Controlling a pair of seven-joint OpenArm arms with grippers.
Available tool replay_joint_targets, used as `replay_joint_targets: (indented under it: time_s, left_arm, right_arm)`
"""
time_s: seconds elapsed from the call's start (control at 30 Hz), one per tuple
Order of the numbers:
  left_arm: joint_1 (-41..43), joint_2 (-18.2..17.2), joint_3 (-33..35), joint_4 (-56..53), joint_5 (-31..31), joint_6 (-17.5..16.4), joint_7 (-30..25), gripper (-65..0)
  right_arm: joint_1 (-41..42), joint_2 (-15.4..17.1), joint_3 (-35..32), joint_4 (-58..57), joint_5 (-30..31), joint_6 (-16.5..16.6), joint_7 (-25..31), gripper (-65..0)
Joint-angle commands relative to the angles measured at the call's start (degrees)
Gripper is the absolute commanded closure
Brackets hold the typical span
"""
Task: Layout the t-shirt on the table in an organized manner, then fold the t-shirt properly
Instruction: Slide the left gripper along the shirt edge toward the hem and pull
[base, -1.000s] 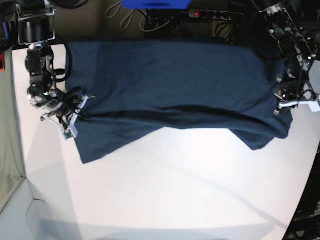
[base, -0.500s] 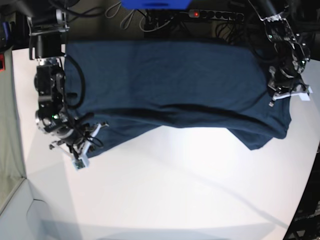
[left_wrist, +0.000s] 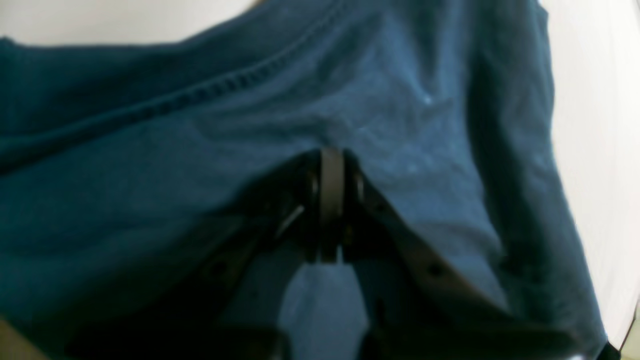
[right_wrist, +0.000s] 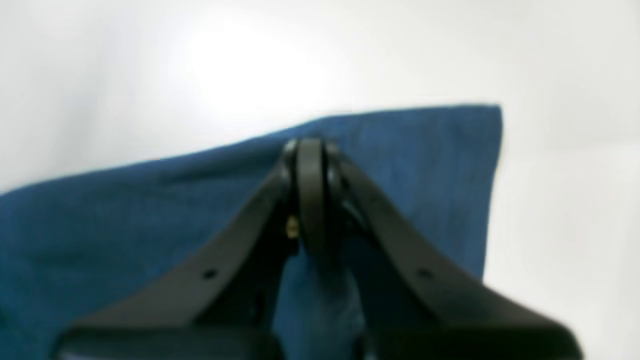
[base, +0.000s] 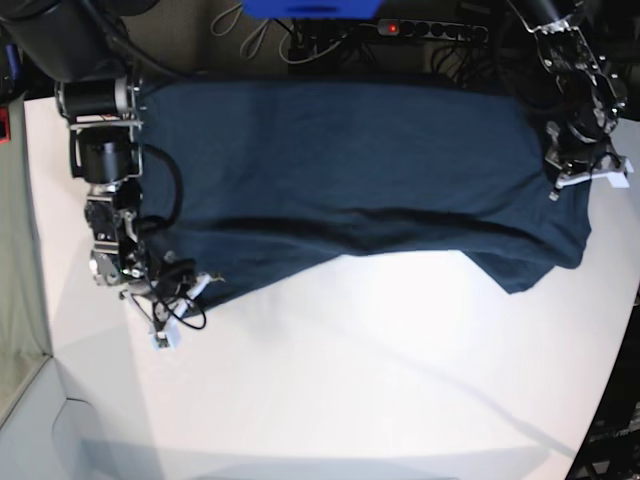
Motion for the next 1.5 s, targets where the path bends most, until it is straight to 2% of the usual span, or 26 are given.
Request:
replay_joint_targets:
  time_s: [0.0,0.13,0.33,0.4,0.53,0.67,0.87,1.07,1.13,1.23,1.3,1.47]
  left_arm:
    - [-0.1,-0.7,-0.2,0.5,0.8,0.5,0.0,-0.1]
    - [0.1,-1.0,-0.1,0.5,0.8,0.5,0.1,-0.1]
    - [0.1,-0.8,-0.1,0.9,0.8,0.5,0.6,-0.1]
    - [0.1,-0.6,-0.1,1.1,0.7,0.5,0.7,-0.1]
    - [0.0,-0.5,-0.1,2.1,-0.5,0.5,0.7,-0.1]
    - [0.1,-0.6,-0.1,5.3,-5.8,0.5,0.7,-0.1]
    - [-1.8,-1.0,0.0,11.1,-12.8,0.5,0.7,-0.1]
    - [-8.2,-2.1,0.2,11.4,-12.5,0.7,0.7,-0.2]
    - [-11.1,-3.3,2.2,9.1,-10.8,1.0,0.8,-4.1]
    - [-14.5,-6.0,6.8,6.5,-7.1,1.1,0.4,-20.8]
    - [-16.5,-6.7,9.2,4.6,-4.1,1.0,0.0,-29.4]
    - [-23.7,-6.7,13.0,-3.7,5.5,0.6,0.0,-30.7]
  right_arm:
    - [0.2,1.7,0.1,-1.3,-2.1,-1.0,-2.3,0.0]
    - [0.3,4.5,0.2,-4.3,-2.1,-2.0,1.8,0.0]
    - [0.4,7.2,0.6,-3.8,-1.9,-12.2,6.3,0.0]
    - [0.2,7.4,1.8,-2.3,-1.7,-12.3,7.6,0.0]
    - [-3.0,6.6,8.4,5.3,-1.7,-12.3,7.4,0.0]
    - [-7.2,5.0,9.4,17.0,-1.7,-12.3,4.1,0.0]
    - [-13.6,1.7,9.5,36.1,-1.7,-12.3,-6.1,0.0]
    - [-21.7,-1.9,9.3,50.7,-1.7,-12.3,-14.2,0.0]
    - [-24.3,-2.7,9.3,53.7,-1.7,-12.3,-15.2,0.0]
    - [-27.6,-3.3,9.2,56.0,-1.7,-12.3,-15.4,0.0]
    - [-29.4,-3.5,9.2,57.2,-1.7,-12.3,-15.6,0.0]
    - [-31.2,-3.5,9.2,57.7,-1.7,-12.3,-15.6,0.0]
